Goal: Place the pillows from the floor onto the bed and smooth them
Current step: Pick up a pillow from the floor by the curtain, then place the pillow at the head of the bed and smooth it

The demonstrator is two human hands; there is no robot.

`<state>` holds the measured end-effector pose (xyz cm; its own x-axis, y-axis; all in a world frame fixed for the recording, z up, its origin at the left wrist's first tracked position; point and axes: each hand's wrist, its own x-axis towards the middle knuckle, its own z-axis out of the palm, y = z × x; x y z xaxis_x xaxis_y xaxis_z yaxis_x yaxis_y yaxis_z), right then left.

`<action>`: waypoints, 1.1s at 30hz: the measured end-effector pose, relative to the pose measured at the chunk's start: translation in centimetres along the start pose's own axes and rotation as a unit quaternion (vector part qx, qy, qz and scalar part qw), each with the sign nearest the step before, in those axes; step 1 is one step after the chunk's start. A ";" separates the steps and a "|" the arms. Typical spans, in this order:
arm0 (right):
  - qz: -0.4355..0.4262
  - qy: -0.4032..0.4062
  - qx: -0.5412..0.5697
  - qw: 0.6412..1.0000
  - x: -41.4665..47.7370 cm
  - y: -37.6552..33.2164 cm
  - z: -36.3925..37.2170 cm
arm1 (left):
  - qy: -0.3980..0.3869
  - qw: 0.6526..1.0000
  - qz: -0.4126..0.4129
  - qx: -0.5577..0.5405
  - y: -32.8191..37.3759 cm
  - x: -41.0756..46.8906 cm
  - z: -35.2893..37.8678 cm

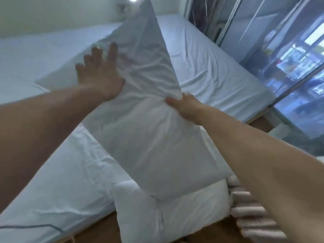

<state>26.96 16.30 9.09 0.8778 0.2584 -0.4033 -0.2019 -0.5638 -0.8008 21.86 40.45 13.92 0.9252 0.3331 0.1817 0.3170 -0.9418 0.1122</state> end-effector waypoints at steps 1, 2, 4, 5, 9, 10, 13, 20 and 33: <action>-0.001 0.010 -0.074 0.997 1.6 -0.5 0.8 | -0.051 0.999 -0.018 -0.003 -1.7 -1.1 1.4; 0.005 0.005 -0.145 0.989 2.8 -0.4 1.7 | -0.105 0.994 -0.029 -0.002 -3.4 -2.7 3.3; 0.019 -0.044 -0.266 0.963 4.4 1.6 4.2 | -0.190 0.981 -0.043 0.003 -6.5 -6.8 7.8; 0.025 -0.072 -0.309 0.948 4.8 3.2 5.6 | -0.224 0.973 -0.052 0.004 -7.7 -9.0 10.1; 0.041 -0.143 -0.382 0.912 7.1 9.6 9.8 | -0.344 0.935 -0.085 -0.009 -9.5 -14.1 17.3; 0.044 -0.148 -0.388 0.908 7.8 10.5 10.2 | -0.357 0.930 -0.091 -0.020 -9.2 -14.3 18.4; 0.025 -0.139 -0.416 0.898 10.3 11.7 10.2 | -0.376 0.912 -0.135 -0.092 -7.7 -13.2 20.9; 0.024 -0.144 -0.400 0.905 17.3 13.5 8.5 | -0.355 0.909 -0.177 -0.131 -3.1 -9.3 26.1; 0.022 -0.056 -0.418 0.906 14.8 20.5 20.2 | -0.348 0.917 0.149 0.121 -9.1 8.4 32.8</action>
<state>27.05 24.43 -22.21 0.8181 0.2732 -0.5061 0.2056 -0.9607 -0.1863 33.63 50.30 -17.65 0.8605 0.0276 -0.5086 -0.0137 -0.9969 -0.0772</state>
